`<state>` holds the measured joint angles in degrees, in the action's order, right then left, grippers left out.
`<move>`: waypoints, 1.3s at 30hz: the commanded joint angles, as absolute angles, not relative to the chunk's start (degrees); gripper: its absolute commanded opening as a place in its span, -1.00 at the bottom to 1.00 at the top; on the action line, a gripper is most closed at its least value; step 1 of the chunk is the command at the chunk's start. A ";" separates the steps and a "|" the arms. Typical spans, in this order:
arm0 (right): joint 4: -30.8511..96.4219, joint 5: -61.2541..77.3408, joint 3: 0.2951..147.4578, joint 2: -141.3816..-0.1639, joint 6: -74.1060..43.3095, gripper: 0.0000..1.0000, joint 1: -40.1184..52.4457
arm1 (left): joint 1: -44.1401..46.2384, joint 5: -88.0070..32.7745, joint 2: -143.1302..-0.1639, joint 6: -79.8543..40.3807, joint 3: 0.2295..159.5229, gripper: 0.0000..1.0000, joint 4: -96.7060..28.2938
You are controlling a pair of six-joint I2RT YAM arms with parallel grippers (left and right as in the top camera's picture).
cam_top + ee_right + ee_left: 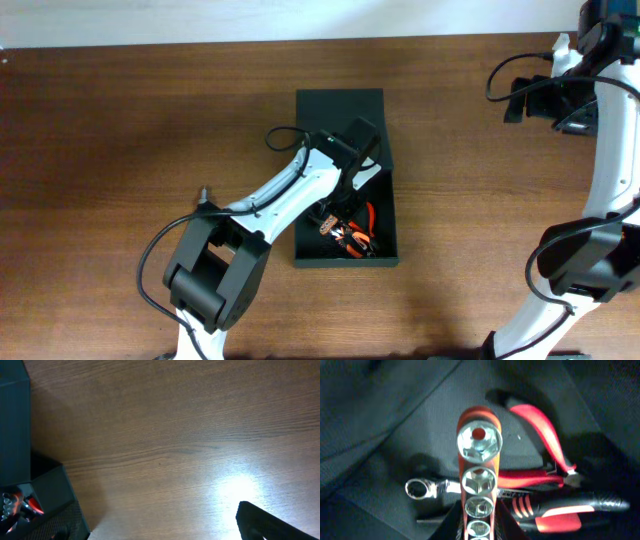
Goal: Pack container
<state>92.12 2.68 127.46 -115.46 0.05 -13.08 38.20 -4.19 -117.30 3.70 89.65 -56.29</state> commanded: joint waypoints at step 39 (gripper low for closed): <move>92.07 3.03 127.37 -115.13 -0.01 0.98 -13.06 | 38.46 -0.56 -121.86 4.84 109.84 0.39 -67.92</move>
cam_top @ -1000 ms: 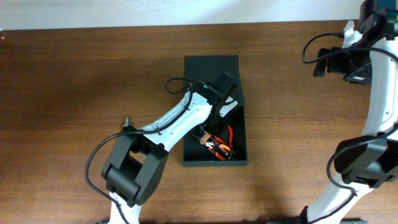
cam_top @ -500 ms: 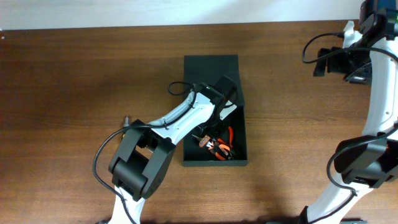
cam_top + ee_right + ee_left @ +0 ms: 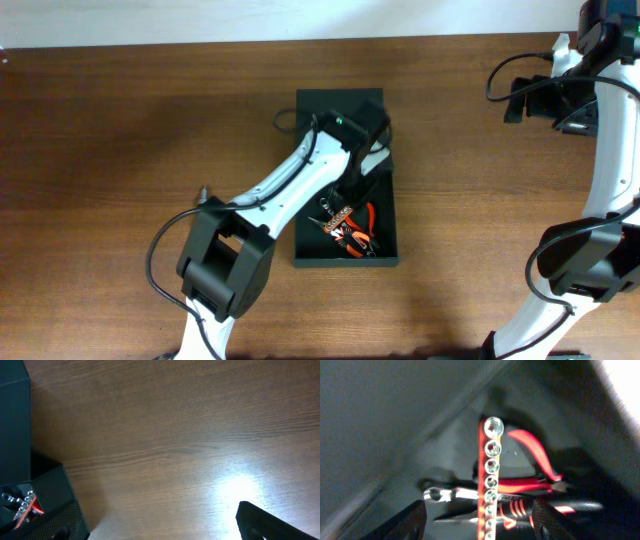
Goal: Pack container
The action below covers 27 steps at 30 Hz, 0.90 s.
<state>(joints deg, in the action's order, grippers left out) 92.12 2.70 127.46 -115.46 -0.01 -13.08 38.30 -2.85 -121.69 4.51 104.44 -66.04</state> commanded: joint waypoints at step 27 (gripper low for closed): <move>92.07 3.03 127.37 -115.13 -0.01 0.97 -13.06 | 9.04 5.15 -116.46 -8.99 134.61 0.98 -96.71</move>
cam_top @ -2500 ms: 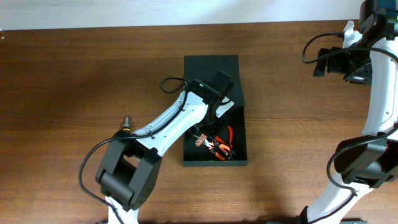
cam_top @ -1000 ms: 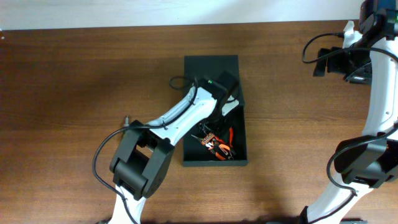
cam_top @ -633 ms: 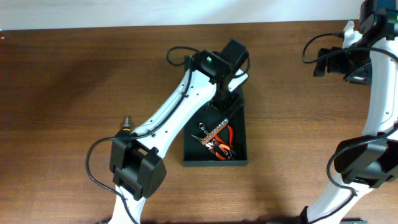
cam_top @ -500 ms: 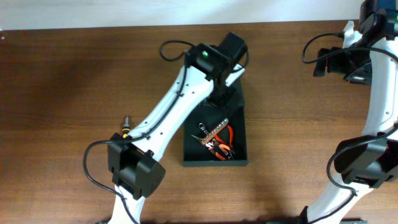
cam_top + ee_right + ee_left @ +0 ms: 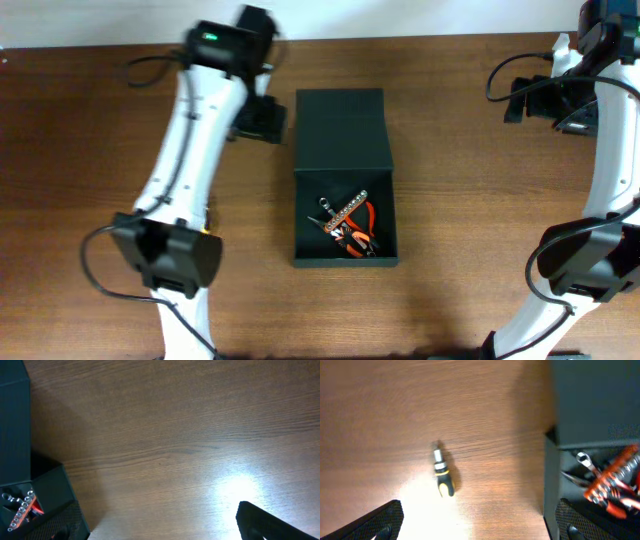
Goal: Pack container
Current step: 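Open the left gripper and move it over the yellow-black screwdriver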
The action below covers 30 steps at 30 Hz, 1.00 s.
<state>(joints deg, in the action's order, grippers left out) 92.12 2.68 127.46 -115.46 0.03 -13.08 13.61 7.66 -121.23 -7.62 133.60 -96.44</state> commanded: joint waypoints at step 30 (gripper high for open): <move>92.07 3.03 127.37 -115.13 -0.01 0.97 -13.06 | -8.80 -0.05 -84.47 -4.49 68.29 0.98 -63.99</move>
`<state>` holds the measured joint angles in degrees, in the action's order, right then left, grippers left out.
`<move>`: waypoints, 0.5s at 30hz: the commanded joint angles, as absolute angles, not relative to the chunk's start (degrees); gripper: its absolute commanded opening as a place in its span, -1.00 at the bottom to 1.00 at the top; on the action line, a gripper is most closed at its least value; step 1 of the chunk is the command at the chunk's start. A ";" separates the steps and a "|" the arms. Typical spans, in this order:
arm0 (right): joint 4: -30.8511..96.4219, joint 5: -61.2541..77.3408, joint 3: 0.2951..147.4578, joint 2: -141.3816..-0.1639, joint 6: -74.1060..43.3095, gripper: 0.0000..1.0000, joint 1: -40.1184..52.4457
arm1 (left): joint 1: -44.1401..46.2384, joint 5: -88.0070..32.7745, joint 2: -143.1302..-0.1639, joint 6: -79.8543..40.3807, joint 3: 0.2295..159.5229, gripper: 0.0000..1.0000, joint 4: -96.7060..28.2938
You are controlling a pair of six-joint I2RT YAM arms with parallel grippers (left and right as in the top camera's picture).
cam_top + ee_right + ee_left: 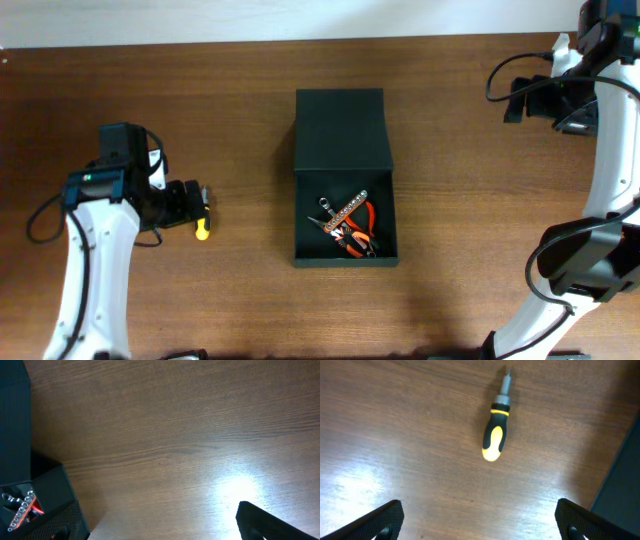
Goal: Pack container
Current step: 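Open the left gripper and move it over the yellow-black screwdriver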
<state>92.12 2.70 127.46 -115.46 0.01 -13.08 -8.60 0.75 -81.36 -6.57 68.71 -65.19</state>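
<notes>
The black container (385, 250) stands open mid-table with its lid (340, 125) folded back. A red socket rail (345, 212), red pliers and a wrench lie inside; the rail (19, 509) also shows in the right wrist view. A black-and-yellow screwdriver (496, 436) lies on the wood left of the container, its yellow end (202, 230) showing in the overhead view. My left gripper (188, 203) hovers open just above it, fingers (384, 519) spread wide and empty (480, 530). My right gripper (515, 105) hangs open at the far right back, holding nothing.
Bare brown wooden table (460, 220) surrounds the container. The container's side wall (627, 480) edges the left wrist view. The right arm's base (585, 265) stands at the right edge, the left arm's base low on the left.
My left arm has moved from the back, beside the container's lid, to the table's left side. Its open gripper now hangs close over the screwdriver. The right arm has not moved.
My left gripper was inside the container, shut on the red socket rail. Then it stood open above the rail, which lay on the other tools. After that it was outside, behind and left of the container, and now it is over the screwdriver.
</notes>
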 commanded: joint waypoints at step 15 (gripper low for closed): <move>92.07 3.03 127.37 -115.13 -0.01 0.97 -13.06 | -5.32 -0.69 -101.97 -2.92 70.26 0.98 -61.69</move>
<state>92.12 2.70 127.46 -115.46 0.01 -13.08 -5.85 0.16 -100.82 -4.05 68.73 -62.06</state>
